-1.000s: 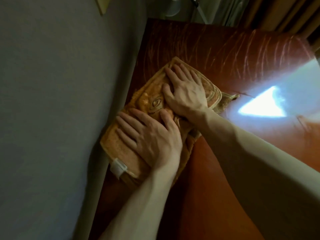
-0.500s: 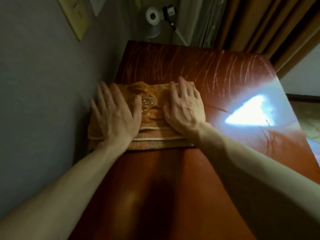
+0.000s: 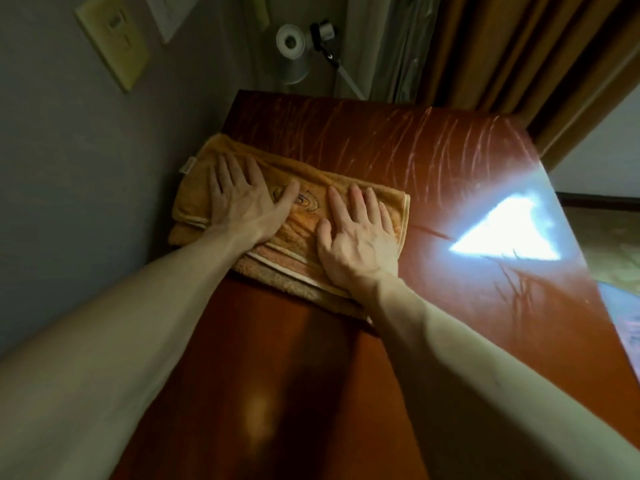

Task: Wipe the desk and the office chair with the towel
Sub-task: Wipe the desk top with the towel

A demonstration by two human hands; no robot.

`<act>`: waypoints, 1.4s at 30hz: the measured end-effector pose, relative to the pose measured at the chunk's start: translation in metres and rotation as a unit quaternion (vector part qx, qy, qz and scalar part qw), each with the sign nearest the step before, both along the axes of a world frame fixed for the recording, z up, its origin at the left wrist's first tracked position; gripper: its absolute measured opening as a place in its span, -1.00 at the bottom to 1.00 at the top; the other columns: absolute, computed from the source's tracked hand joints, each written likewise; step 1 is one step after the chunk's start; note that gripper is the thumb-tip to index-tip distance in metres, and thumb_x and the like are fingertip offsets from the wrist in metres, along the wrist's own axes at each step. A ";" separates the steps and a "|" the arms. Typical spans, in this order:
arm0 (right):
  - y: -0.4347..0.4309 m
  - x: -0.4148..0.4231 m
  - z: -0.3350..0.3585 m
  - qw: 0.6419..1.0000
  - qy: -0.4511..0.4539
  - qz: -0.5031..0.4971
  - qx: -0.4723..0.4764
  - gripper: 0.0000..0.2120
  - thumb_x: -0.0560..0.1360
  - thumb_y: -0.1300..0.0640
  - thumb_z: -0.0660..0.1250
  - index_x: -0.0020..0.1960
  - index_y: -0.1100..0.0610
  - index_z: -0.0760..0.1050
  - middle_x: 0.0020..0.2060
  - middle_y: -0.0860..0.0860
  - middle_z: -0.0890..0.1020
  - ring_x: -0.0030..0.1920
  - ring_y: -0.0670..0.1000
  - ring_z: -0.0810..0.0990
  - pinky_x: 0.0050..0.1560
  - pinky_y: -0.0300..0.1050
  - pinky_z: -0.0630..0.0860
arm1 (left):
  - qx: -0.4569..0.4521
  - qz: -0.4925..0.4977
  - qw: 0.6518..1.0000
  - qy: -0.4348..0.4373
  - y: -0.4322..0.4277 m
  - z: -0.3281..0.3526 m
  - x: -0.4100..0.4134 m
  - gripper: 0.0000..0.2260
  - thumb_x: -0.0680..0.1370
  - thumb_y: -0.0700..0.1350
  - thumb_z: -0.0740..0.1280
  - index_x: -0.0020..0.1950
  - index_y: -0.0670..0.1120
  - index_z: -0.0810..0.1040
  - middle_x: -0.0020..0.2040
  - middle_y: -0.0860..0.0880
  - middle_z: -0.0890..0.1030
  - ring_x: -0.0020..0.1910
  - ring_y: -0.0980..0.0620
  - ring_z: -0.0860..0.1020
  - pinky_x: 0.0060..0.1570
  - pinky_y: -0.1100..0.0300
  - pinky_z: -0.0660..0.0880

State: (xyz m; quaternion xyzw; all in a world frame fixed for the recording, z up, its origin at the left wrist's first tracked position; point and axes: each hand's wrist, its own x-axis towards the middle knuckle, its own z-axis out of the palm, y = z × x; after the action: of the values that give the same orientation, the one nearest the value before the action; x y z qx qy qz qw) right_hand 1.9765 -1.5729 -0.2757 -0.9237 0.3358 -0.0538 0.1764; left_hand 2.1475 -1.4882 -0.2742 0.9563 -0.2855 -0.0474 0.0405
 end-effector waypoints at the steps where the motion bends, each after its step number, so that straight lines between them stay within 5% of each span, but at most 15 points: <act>1: 0.002 -0.008 0.002 1.000 -0.001 -0.019 0.006 -0.39 0.67 -0.19 -0.04 0.69 -0.13 -0.03 0.69 0.03 -0.03 0.68 0.05 -0.18 0.62 0.03 -0.27 | 0.010 -0.021 1.000 0.009 -0.006 0.003 -0.004 -0.01 0.52 0.54 -0.14 0.69 -0.15 -0.15 0.67 -0.28 -0.16 0.66 -0.22 -0.16 0.61 -0.15 -0.22; 17: -0.078 -0.189 0.001 0.976 0.043 -0.213 -0.009 -0.39 0.67 -0.21 -0.08 0.69 -0.14 -0.07 0.69 -0.01 -0.02 0.68 0.01 -0.15 0.64 0.02 -0.24 | 0.004 -0.243 0.970 -0.026 -0.158 -0.003 -0.169 -0.02 0.53 0.50 -0.08 0.68 -0.20 -0.08 0.66 -0.33 -0.12 0.66 -0.22 -0.18 0.61 -0.18 -0.25; 42: -0.097 -0.196 -0.015 0.981 -0.024 -0.185 -0.044 -0.34 0.61 -0.22 -0.01 0.68 -0.09 0.06 0.68 0.07 0.09 0.68 0.08 -0.07 0.65 0.07 -0.19 | -0.023 -0.204 0.978 -0.026 -0.163 -0.001 -0.181 0.00 0.44 0.56 -0.16 0.70 -0.06 -0.07 0.70 -0.15 -0.12 0.67 -0.03 -0.20 0.63 -0.05 -0.25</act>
State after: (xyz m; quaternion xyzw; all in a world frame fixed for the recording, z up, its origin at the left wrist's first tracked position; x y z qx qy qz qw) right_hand 1.7802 -1.6695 -0.2904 -0.8509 0.4938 -0.1223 0.1308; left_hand 1.9669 -1.6511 -0.2756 0.8778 -0.4764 -0.0229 0.0441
